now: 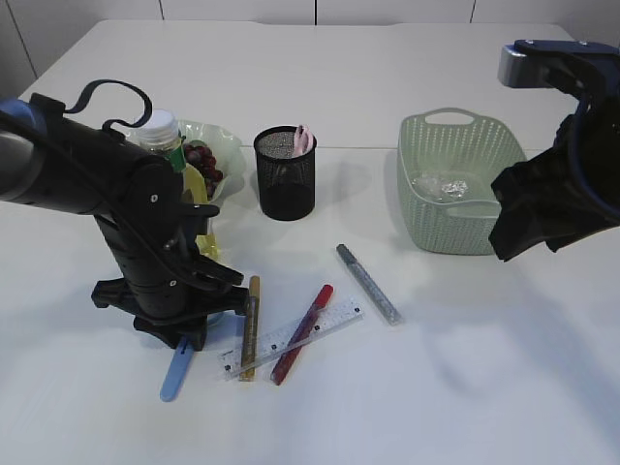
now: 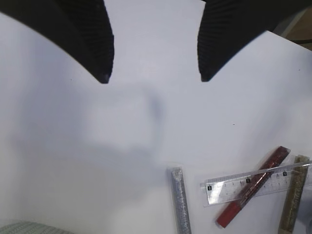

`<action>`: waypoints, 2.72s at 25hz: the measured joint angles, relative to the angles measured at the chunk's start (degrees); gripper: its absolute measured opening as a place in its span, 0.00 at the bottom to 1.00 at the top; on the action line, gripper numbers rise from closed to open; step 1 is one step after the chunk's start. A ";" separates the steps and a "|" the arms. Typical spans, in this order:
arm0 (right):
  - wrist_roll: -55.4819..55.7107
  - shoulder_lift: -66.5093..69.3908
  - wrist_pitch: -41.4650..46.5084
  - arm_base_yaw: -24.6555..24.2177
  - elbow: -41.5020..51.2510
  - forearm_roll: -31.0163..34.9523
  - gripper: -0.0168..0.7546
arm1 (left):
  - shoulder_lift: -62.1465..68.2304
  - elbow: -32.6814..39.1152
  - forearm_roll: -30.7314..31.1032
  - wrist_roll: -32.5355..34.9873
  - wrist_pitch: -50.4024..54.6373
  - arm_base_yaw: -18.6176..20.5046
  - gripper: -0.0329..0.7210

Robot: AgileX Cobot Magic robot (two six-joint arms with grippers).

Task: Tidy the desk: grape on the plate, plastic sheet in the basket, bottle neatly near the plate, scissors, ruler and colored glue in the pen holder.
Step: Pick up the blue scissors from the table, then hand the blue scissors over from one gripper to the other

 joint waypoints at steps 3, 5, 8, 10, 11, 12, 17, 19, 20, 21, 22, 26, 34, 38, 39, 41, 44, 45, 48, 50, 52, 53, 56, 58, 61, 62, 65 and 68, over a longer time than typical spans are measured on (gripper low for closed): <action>0.00 0.00 0.00 0.00 0.00 0.00 0.59 | 0.00 0.00 0.41 0.00 0.25 0.00 0.28; 0.00 0.00 0.00 0.00 0.00 0.00 0.59 | 0.00 0.00 1.45 0.00 0.65 0.00 0.28; 0.00 0.00 0.00 0.00 0.00 0.00 0.59 | 0.00 0.00 3.17 0.00 1.35 0.00 0.28; 0.00 0.00 -0.06 0.00 0.00 0.00 0.59 | -0.11 0.00 3.87 0.00 1.70 0.00 0.28; 0.00 0.00 -0.06 0.00 0.00 0.00 0.59 | -0.23 0.00 4.01 0.00 1.85 0.00 0.28; 0.00 0.00 -0.06 0.00 0.00 0.00 0.59 | -0.35 0.11 4.29 0.00 2.12 0.00 0.28; 0.00 0.00 -0.06 0.00 0.00 0.22 0.59 | -1.60 0.22 4.39 0.00 3.02 0.00 0.28; 0.00 0.00 -0.06 0.00 0.00 0.29 0.59 | -2.40 0.22 4.42 0.00 3.13 0.00 0.28; 0.00 0.00 -0.06 0.00 0.00 0.29 0.59 | -2.78 0.22 4.53 0.11 3.26 0.00 0.28; 0.00 0.00 -0.06 0.00 0.00 0.29 0.59 | -3.19 0.22 4.53 0.35 3.38 0.00 0.28; 0.00 0.00 -0.06 0.00 0.00 0.29 0.59 | -3.46 0.22 4.53 0.46 3.46 0.00 0.28; 0.00 0.00 -0.14 0.00 0.00 0.34 0.59 | -5.41 0.29 4.53 2.08 4.36 0.00 0.28; 0.00 0.00 -0.28 0.00 0.00 0.34 0.59 | -10.88 0.48 4.53 6.20 4.49 0.00 0.28; 0.00 0.00 -0.50 0.00 0.00 0.71 0.59 | -14.19 0.48 4.53 7.82 4.49 0.00 0.28; 0.00 0.00 -0.50 0.00 0.00 1.12 0.59 | -15.12 0.48 4.42 8.31 4.49 0.00 0.28; -0.46 0.00 -0.58 0.00 0.00 2.75 0.59 | -16.82 0.57 4.31 9.25 4.36 0.00 0.28; -3.50 0.00 -1.74 0.00 0.00 7.86 0.59 | -19.29 0.57 2.74 11.66 3.48 0.00 0.28; -5.01 0.00 -2.35 0.00 0.00 10.39 0.59 | -20.11 0.57 1.88 12.78 2.79 0.00 0.28; -10.00 0.00 -4.36 0.00 0.00 18.67 0.59 | -22.09 0.57 -2.54 16.47 1.11 0.00 0.28; -13.62 0.00 -5.94 0.00 0.00 24.63 0.59 | -23.15 0.67 -5.69 19.58 0.19 -0.09 0.28; -17.30 0.00 -7.53 0.00 0.00 29.30 0.59 | -23.99 0.60 -8.84 22.22 -0.35 -0.09 0.28; -18.75 0.00 -8.35 0.00 0.00 31.39 0.59 | -24.34 0.60 -10.54 23.59 -0.51 -0.09 0.28; -21.56 0.00 -10.18 0.00 0.00 36.15 0.59 | -25.25 0.69 -15.27 27.07 -1.61 -0.09 0.28; -22.27 0.00 -10.73 0.00 0.00 38.58 0.59 | -26.08 0.69 -18.78 29.37 -2.57 -0.09 0.28; -23.59 0.14 -11.03 0.00 0.00 41.91 0.59 | -27.14 0.69 -23.83 33.50 -3.88 -0.09 0.28; -24.13 0.22 -11.12 0.00 0.00 43.00 0.59 | -27.39 0.69 -25.82 35.23 -4.51 -0.09 0.28; -25.31 0.51 -11.79 0.00 0.00 46.92 0.59 | -28.14 0.69 -32.50 40.95 -5.32 -0.09 0.28; -26.96 0.51 -13.04 0.00 0.00 51.26 0.59 | -28.18 0.69 -39.97 47.02 -5.91 -0.09 0.28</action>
